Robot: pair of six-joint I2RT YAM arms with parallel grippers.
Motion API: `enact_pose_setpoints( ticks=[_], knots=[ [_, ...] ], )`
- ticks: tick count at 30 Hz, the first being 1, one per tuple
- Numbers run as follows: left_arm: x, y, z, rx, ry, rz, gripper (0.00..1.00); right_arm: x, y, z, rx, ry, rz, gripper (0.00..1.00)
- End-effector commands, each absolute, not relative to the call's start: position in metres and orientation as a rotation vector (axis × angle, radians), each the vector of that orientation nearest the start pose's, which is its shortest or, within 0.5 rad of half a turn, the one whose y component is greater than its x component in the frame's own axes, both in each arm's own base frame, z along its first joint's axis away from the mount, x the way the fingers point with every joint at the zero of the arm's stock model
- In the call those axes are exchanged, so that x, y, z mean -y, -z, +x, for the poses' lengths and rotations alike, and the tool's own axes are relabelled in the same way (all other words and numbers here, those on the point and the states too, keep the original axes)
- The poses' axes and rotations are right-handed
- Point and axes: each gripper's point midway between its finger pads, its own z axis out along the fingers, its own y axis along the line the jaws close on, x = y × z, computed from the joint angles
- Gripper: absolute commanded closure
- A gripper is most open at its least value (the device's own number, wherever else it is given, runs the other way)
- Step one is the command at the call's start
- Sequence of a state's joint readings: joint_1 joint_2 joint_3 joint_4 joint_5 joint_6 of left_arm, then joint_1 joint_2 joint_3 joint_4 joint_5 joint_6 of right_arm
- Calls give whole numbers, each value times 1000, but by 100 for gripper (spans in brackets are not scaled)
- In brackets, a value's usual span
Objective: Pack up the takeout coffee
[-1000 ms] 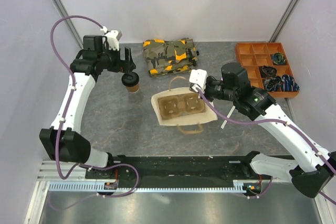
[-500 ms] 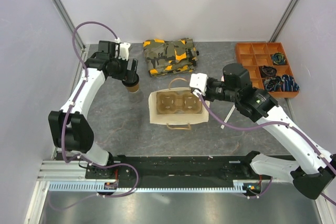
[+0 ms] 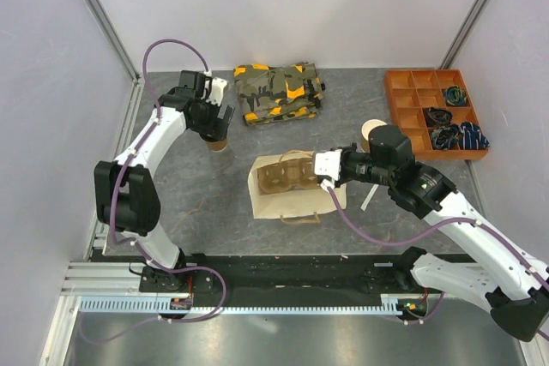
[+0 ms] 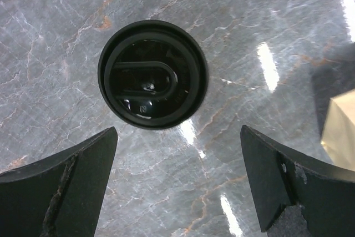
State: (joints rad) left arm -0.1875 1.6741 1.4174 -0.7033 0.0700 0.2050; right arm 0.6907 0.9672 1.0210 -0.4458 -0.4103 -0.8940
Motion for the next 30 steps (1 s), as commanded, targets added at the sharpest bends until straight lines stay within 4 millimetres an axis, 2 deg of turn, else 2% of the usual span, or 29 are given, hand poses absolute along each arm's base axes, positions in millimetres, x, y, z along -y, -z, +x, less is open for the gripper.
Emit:
enact_pose_setpoints(
  ticks=[1,7,20,30],
  knots=[
    [78,-146,426,-2425,19,558,0,-248,-317,228,-999,-209,-1512,100],
    [83,-146,437,-2403,37,557,0,-252,-311,220,-1000,-241,-1532,100],
    [86,-150,449,-2382,35,562,0,-254,-304,220,-1032,-261,-1541,100],
    [88,-141,447,-2402,53,572,0,-252,-304,221,-1046,-255,-1538,100]
  ],
)
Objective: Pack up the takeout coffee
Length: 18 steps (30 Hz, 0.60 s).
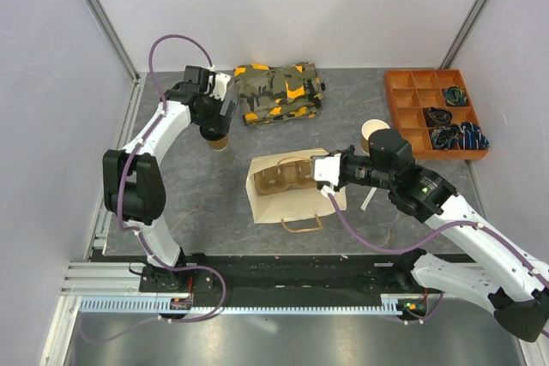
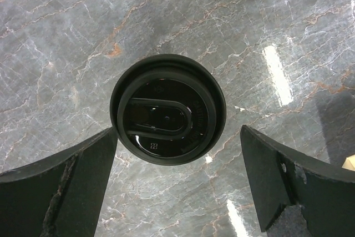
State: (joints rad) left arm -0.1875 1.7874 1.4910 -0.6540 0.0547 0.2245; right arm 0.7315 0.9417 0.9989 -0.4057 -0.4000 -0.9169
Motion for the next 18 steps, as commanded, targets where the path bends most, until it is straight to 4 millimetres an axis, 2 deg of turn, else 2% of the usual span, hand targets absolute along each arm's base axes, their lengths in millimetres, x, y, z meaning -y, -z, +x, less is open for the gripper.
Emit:
enact_pose_setpoints(
  ticks=[1,10,18],
  knots=[
    [87,-138,447,-2411,52,573,0,-252,-303,221,-1050,-257,-1540,100],
    [89,-130,452,-2426,60,572,2,-252,-304,223,-1080,-267,-1524,100],
    [91,-135,459,-2409,64,568,2,-252,-305,225,-1090,-263,-1517,100]
  ],
)
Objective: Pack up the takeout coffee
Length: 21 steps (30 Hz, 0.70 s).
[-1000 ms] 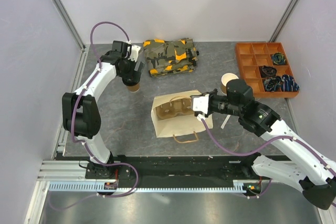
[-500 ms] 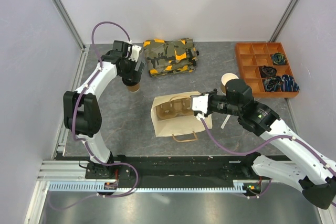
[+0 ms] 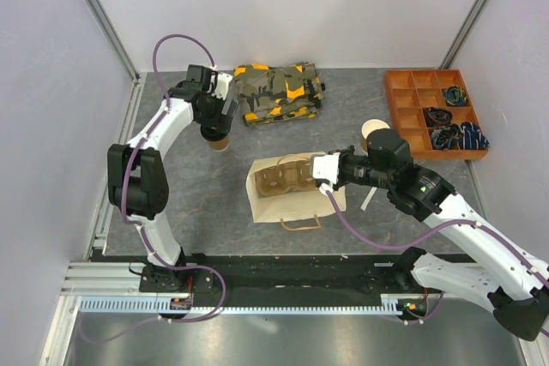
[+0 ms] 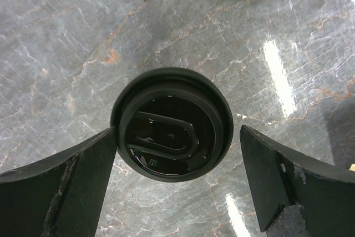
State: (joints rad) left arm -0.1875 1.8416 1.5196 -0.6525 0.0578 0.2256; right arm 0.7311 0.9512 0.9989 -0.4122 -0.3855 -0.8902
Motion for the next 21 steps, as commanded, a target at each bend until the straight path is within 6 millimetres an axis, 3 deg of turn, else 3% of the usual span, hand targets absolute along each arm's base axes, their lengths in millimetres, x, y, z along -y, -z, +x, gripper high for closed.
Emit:
enact_pose_setpoints(
  ticks=[1,15,21],
  knots=[
    [92,-136,461,-2406,64,567,1,-252,-304,225,-1093,-264,-1517,100],
    [90,-125,451,-2465,71,576,0,-253,-304,229,-1108,-256,-1510,100],
    [93,-124,449,-2466,98,578,5,-252,-304,230,-1117,-253,-1505,100]
  ],
)
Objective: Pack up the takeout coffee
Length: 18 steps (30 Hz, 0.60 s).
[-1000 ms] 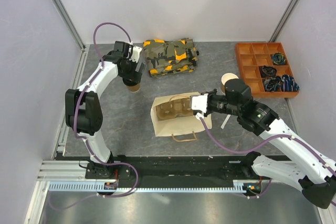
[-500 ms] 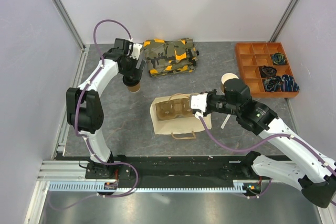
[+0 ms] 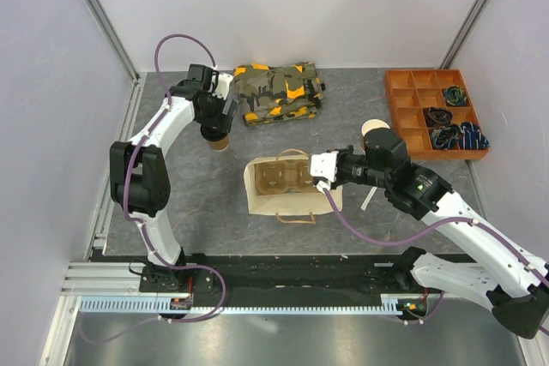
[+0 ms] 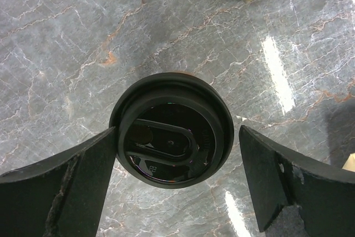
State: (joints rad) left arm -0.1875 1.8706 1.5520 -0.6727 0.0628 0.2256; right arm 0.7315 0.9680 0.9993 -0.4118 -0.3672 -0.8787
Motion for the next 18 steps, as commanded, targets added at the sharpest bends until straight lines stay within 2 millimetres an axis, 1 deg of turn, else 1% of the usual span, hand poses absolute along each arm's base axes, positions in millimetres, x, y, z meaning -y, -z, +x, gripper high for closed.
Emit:
enact_pose_setpoints(
  ticks=[1,2,6,11,13,18],
  knots=[
    [94,-124,448,-2468,104,573,6,-252,-304,230,-1118,-252,-1503,100],
    [94,-126,449,-2464,105,571,9,-252,-304,230,-1118,-251,-1505,100],
    [95,-127,447,-2467,114,565,13,-252,-304,231,-1121,-248,-1502,100],
    [95,-125,444,-2478,113,566,14,-251,-304,231,-1130,-248,-1497,100],
    [94,-128,445,-2474,113,562,15,-251,-304,231,-1129,-249,-1496,100],
    [93,-130,444,-2476,109,567,13,-251,-303,233,-1135,-245,-1493,100]
  ],
)
